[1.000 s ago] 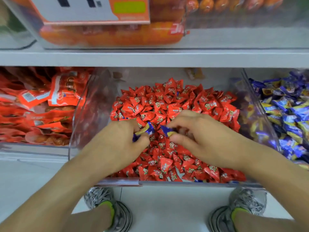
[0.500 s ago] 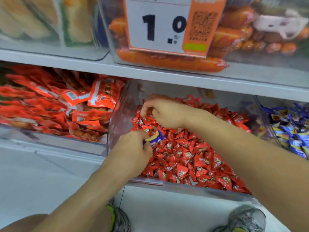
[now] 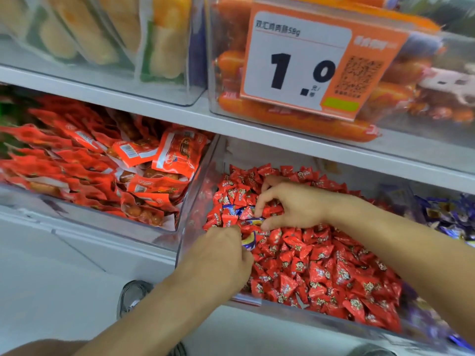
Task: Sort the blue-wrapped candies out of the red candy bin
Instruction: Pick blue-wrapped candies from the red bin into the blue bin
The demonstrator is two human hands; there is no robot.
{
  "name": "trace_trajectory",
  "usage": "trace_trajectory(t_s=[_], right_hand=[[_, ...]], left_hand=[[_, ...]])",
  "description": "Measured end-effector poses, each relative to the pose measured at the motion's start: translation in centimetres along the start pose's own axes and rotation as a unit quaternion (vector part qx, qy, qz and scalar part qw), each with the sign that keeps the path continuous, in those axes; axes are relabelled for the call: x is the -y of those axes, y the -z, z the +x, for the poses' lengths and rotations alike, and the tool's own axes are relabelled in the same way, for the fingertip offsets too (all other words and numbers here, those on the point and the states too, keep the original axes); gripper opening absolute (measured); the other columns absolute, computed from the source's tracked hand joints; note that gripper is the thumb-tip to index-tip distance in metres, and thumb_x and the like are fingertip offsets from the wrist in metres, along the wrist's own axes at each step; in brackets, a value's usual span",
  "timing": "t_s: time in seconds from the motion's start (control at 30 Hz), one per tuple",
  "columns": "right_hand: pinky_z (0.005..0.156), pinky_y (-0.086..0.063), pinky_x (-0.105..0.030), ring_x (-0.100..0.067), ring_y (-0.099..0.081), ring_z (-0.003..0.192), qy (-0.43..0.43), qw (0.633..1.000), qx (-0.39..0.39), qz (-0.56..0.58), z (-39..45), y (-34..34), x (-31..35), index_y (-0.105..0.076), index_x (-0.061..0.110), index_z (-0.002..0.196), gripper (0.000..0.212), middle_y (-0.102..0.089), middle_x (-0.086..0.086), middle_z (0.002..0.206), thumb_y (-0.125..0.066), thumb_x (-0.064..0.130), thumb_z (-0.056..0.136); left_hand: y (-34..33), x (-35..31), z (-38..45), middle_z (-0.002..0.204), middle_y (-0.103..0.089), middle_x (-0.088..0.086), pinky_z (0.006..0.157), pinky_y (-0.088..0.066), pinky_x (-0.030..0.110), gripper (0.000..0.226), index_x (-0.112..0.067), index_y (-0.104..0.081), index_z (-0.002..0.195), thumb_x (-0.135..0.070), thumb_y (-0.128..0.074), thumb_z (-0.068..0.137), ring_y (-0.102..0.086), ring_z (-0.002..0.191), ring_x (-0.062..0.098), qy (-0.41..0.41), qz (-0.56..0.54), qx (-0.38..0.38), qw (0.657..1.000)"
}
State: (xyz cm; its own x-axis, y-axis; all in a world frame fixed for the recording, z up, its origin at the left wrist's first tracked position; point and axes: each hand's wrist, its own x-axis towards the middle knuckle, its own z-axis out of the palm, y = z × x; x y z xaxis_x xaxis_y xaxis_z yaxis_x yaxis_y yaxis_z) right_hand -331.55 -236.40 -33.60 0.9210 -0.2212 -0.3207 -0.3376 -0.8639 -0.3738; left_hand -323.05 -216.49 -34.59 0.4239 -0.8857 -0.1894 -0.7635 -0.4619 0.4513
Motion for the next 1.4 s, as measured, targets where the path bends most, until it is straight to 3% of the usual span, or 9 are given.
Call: trace_trajectory(t_s=[0.13,0.27,0.43,0.63,0.83,0.97,1.13,1.3,1.4], right_hand=[[0.094,-0.046,-0.035,-0.012,-0.048,0.104,-0.031,0.999,-0.012,0.002,0.4,-0.9,0.8,-0.070,0.038,0.099,0.034,-0.047,0.007,0.110,-0.072,0.062,0.076],[0.082,-0.049,-0.033,-0.012,-0.058,0.090,-0.019,0.998,-0.050,0.020,0.9,-0.7,2.1,-0.074,0.023,0.089,0.028,-0.063,0.003,0.098,-0.067,0.051,0.087],[0.077,-0.047,-0.030,-0.015,-0.057,0.086,-0.028,0.969,-0.243,0.032,2.1,1.1,2.7,-0.060,0.024,0.086,0.018,-0.061,0.005,0.093,-0.061,0.041,0.091],[0.069,-0.047,-0.030,-0.014,-0.060,0.074,0.028,0.999,-0.037,0.012,5.0,-0.9,2.1,-0.054,0.022,0.113,0.018,-0.063,0.003,0.089,-0.055,0.020,0.095],[0.080,-0.050,-0.032,-0.021,-0.063,0.090,0.055,0.993,0.039,-0.101,6.0,-0.8,2.0,-0.059,0.023,0.134,0.039,-0.067,-0.004,0.101,-0.059,0.021,0.095],[0.077,-0.049,-0.032,-0.018,-0.058,0.087,0.076,0.990,0.030,-0.113,6.0,-0.9,2.0,-0.060,0.023,0.129,0.045,-0.061,-0.001,0.098,-0.069,0.015,0.086],[0.077,-0.048,-0.025,-0.010,-0.061,0.085,0.068,0.996,0.024,-0.058,6.0,-0.8,1.2,-0.071,0.017,0.105,0.018,-0.067,0.006,0.095,-0.070,0.017,0.087],[0.082,-0.043,-0.008,0.009,-0.060,0.087,0.007,0.987,-0.144,0.073,3.0,0.3,0.0,-0.074,0.025,0.094,0.007,-0.067,0.021,0.093,-0.071,0.023,0.089],[0.079,-0.044,-0.011,0.003,-0.060,0.086,-0.007,0.990,-0.123,0.062,1.4,-0.5,0.3,-0.073,0.022,0.100,0.011,-0.070,0.013,0.097,-0.070,0.025,0.091]], left_hand=[[-0.3,-0.3,0.2,0.069,-0.044,-0.002,0.058,-0.035,0.030,0.013,-0.020,-0.045,0.084,-0.028,-0.047,0.094,-0.047,0.066,0.021,0.000,0.010,0.008,1.000],[-0.6,-0.2,0.3,0.072,-0.047,0.000,0.057,-0.038,0.031,0.022,-0.020,-0.040,0.076,-0.031,-0.046,0.094,-0.046,0.064,0.020,0.009,0.014,0.014,1.000],[-0.9,0.1,0.2,0.072,-0.048,0.001,0.060,-0.040,0.031,0.019,-0.018,-0.044,0.080,-0.032,-0.046,0.093,-0.048,0.069,0.022,0.008,0.022,0.004,1.000],[-1.1,0.5,0.4,0.071,-0.043,-0.001,0.058,-0.036,0.030,0.020,-0.018,-0.043,0.081,-0.033,-0.045,0.094,-0.047,0.069,0.021,-0.004,0.022,0.004,1.000],[-1.2,0.6,0.1,0.074,-0.044,0.000,0.059,-0.035,0.031,0.019,-0.018,-0.041,0.081,-0.032,-0.045,0.093,-0.046,0.069,0.022,-0.004,0.018,-0.002,1.000],[-1.1,0.4,0.1,0.075,-0.043,-0.001,0.060,-0.035,0.031,0.017,-0.019,-0.041,0.082,-0.031,-0.044,0.093,-0.045,0.070,0.023,-0.006,0.017,-0.003,1.000],[-1.0,0.4,0.1,0.072,-0.042,0.000,0.059,-0.034,0.030,0.017,-0.019,-0.042,0.083,-0.030,-0.044,0.095,-0.046,0.069,0.024,0.003,0.008,0.000,1.000],[-0.3,0.2,0.7,0.063,-0.044,-0.002,0.056,-0.031,0.029,0.015,-0.017,-0.051,0.091,-0.029,-0.045,0.097,-0.050,0.065,0.025,0.006,-0.051,-0.050,0.997],[0.0,0.3,1.0,0.066,-0.047,-0.001,0.056,-0.030,0.029,0.015,-0.016,-0.055,0.096,-0.028,-0.046,0.096,-0.049,0.065,0.023,0.013,-0.056,-0.050,0.997]])
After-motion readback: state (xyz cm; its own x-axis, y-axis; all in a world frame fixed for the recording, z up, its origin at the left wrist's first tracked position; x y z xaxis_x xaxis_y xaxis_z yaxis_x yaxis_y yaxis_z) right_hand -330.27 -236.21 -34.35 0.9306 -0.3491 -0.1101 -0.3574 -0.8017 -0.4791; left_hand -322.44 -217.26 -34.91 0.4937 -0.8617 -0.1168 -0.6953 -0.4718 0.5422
